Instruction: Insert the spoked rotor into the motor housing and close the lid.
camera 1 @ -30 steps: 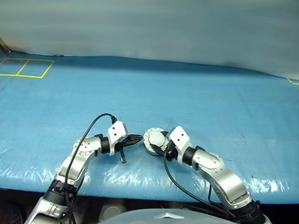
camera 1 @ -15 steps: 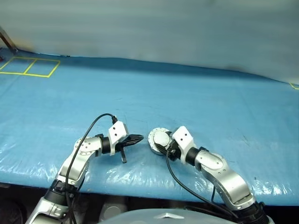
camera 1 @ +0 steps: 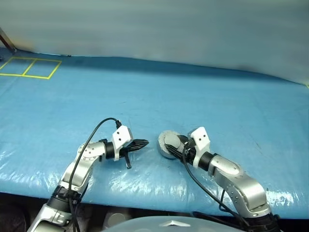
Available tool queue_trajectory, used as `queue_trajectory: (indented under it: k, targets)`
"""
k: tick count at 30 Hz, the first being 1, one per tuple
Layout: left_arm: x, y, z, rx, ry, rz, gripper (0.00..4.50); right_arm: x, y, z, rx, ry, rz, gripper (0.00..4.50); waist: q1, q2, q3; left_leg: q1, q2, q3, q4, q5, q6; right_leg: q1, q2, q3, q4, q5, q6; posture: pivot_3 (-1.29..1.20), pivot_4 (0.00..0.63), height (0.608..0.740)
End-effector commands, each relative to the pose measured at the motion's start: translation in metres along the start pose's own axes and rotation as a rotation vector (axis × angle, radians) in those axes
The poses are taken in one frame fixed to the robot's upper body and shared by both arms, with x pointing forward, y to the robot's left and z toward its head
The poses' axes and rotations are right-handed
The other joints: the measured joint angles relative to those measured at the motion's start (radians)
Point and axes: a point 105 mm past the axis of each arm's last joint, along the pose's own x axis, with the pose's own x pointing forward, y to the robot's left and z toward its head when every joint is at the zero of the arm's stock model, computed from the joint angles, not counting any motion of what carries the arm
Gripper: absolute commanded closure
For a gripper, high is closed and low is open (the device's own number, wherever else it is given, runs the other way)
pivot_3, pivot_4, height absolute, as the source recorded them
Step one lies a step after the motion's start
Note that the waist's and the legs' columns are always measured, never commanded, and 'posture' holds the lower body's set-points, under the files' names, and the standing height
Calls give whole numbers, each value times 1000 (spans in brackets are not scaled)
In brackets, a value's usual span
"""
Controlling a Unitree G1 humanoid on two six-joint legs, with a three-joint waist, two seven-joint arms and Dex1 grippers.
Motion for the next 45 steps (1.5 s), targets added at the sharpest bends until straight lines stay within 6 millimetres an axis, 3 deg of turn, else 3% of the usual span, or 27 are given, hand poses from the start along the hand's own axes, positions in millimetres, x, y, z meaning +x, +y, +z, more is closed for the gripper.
queue_trajectory:
  k: [1,8,11,14,18,20,30,35,40,42,45]
  targets:
    - [2,1,8,28,-30,1,4500,-8,-11,-49,29,221,-72,1462,-2,2,1,-1,-1,0,0,-1,0,-1,1,-1,0,-1,-1,0,150,740]
    - [3,1,7,34,-31,-2,4500,-16,-35,-84,-170,426,-210,1462,-5,1,-1,3,-3,1,0,-6,0,4,2,-5,0,-8,-3,0,150,740]
    - [4,1,7,34,-33,-1,4500,-16,-34,-89,-188,454,-216,1462,-3,-4,-6,6,0,0,2,-6,0,7,0,-6,0,-8,-2,0,150,740]
    - [5,1,6,34,-33,-3,4500,-7,-11,-70,-64,324,-99,1462,-2,-5,-6,5,2,-3,3,-8,-4,8,-4,-7,0,-9,-2,0,150,740]
    - [10,2,8,42,-45,8,4500,-3,3,-51,4,225,-5,1462,-2,-4,-4,4,0,0,4,-6,-1,7,-9,-10,0,-8,-1,0,150,740]
    - [16,2,9,49,-51,12,4500,-3,5,-51,-18,233,8,1462,-2,-6,-5,4,-2,-1,4,-6,1,6,-10,-11,0,-5,4,0,150,740]
    - [43,-8,21,53,-91,-84,4500,-10,18,-59,-148,273,115,1462,-4,-3,-4,3,-1,-1,-2,-10,-1,6,0,-14,1,-9,-5,0,150,740]
    - [43,-17,18,67,-50,-157,4500,-9,23,-56,-133,233,130,1462,-4,-3,-4,2,-1,-1,-2,-10,-1,7,0,-14,1,-11,-2,0,150,740]
    - [43,-8,14,90,-34,-107,4500,-11,27,-52,-145,200,146,1462,-4,-3,-4,2,-1,-1,-2,-10,-1,8,0,-14,1,-13,-5,0,150,740]
    - [41,0,24,46,-91,-62,4500,-9,18,-37,-151,106,73,1462,-3,-2,-4,2,-1,-1,-2,-10,-1,8,0,-14,1,-12,-4,0,150,740]
    - [35,9,35,-14,-160,-23,4500,-13,20,-9,-65,-49,90,1462,-4,1,0,1,-1,-2,-2,-10,-1,7,0,-15,3,-10,-1,0,150,740]
